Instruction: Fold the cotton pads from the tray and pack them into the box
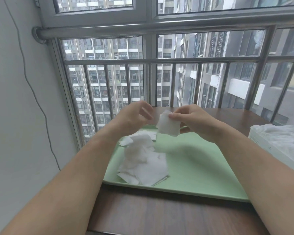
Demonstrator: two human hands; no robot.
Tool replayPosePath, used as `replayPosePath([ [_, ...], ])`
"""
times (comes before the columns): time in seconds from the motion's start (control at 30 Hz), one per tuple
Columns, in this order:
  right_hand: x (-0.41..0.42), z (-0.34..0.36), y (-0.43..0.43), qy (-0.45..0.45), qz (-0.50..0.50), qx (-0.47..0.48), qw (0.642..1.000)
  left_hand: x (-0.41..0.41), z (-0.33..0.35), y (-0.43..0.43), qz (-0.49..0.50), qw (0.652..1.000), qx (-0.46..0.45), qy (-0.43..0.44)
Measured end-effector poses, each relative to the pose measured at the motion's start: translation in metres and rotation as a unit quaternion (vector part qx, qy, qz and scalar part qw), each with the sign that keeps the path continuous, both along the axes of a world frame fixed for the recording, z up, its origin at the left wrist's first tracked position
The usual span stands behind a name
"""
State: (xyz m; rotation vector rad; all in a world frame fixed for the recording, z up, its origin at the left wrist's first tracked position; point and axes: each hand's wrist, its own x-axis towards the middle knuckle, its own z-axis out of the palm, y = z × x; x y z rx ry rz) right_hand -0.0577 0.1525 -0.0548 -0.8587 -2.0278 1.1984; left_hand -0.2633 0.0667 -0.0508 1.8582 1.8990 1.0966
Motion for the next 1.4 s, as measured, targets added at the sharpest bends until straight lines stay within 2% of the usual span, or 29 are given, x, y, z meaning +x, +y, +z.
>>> replayPosePath([
  [0.1,0.001,0.000,0.001,-0.001,-0.019,0.003,1.000,-0.008,-0.002,-0.002,0.006,0.992,-0.087,0.095],
  [0.23,0.001,-0.001,-0.001,-0.018,-0.024,0.014,0.999,-0.005,-0.006,-0.004,0.002,0.979,-0.163,0.127],
  [0.33,0.001,-0.001,-0.001,-0.023,-0.028,0.016,0.999,-0.002,-0.008,-0.003,-0.017,0.983,-0.143,0.116],
  [0.57,0.002,-0.001,0.002,-0.026,-0.050,0.016,0.998,0.003,-0.001,-0.001,-0.071,0.997,-0.010,-0.007],
  [0.73,0.003,-0.002,0.004,-0.001,-0.063,-0.013,0.998,0.015,0.000,-0.002,-0.130,0.978,0.039,-0.161],
  [0.9,0.001,0.000,-0.003,0.036,-0.005,-0.065,0.997,0.023,-0.001,-0.003,-0.173,0.956,0.042,-0.232],
  [1.0,0.001,0.000,-0.004,0.035,0.005,-0.071,0.997,0.024,-0.001,-0.003,-0.165,0.956,0.051,-0.238],
  [1.23,0.003,0.002,-0.005,0.050,0.040,-0.102,0.993,0.028,-0.003,0.000,-0.096,0.980,0.072,-0.159],
  [1.4,0.002,0.003,-0.006,0.068,0.069,-0.130,0.987,0.030,-0.004,0.001,-0.079,0.982,0.091,-0.148],
])
